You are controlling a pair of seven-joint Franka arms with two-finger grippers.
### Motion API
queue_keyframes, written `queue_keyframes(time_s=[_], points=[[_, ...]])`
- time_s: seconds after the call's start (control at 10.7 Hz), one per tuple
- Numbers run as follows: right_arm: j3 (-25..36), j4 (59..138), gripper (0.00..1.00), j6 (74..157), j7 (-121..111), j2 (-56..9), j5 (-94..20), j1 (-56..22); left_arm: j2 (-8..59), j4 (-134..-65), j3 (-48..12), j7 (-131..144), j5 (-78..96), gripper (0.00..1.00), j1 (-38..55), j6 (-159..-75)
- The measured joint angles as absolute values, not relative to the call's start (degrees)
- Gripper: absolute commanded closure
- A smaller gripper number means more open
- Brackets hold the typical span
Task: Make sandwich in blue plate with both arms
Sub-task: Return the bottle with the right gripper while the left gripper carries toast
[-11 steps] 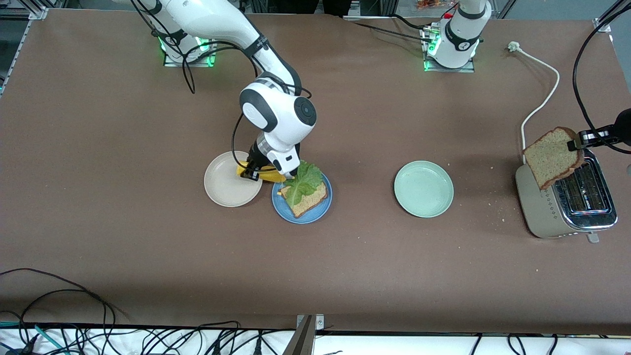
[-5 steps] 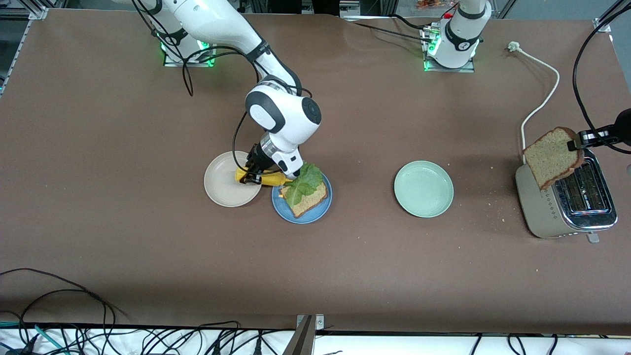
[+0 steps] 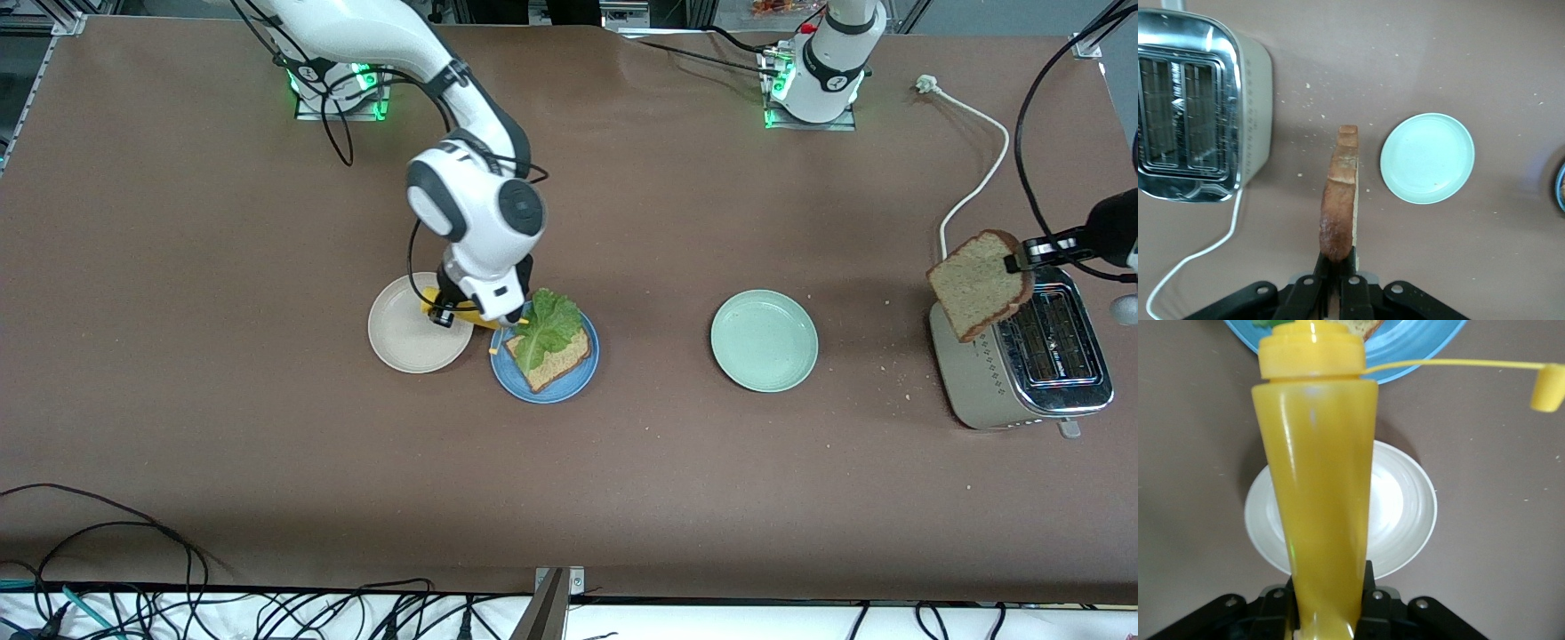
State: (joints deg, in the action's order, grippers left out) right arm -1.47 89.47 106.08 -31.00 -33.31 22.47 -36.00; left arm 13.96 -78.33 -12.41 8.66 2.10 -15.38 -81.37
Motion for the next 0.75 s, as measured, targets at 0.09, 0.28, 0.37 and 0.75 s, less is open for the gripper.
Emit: queue_keyframes(time_s=[0.09,0.28,0.37,0.75], points=[[-1.4,89.5,1.00,106.1,-36.5,-31.1,14.2,-32.9,14.0,-78.3,-14.2,11.9,2.4,1.00,-15.1,-81.4],[-1.3,89.8,1.00,105.7,-49.9,-27.9,0.7,-25.4,14.0,-78.4,-16.8,19.8,6.6,1.00,-14.1,-81.4],[-1.3,90.1,1.00,105.5,-55.7,-27.4,-4.5,-21.9,14.1,-78.4,-17.4,23.6,7.7,1.00,-12.8,-81.5],[-1.6,91.6,1.00,103.2,-76.3,-28.2,-17.9,-12.4,16.1,-78.5,-17.7,42.6,11.5,1.00,-2.6,-89.4]])
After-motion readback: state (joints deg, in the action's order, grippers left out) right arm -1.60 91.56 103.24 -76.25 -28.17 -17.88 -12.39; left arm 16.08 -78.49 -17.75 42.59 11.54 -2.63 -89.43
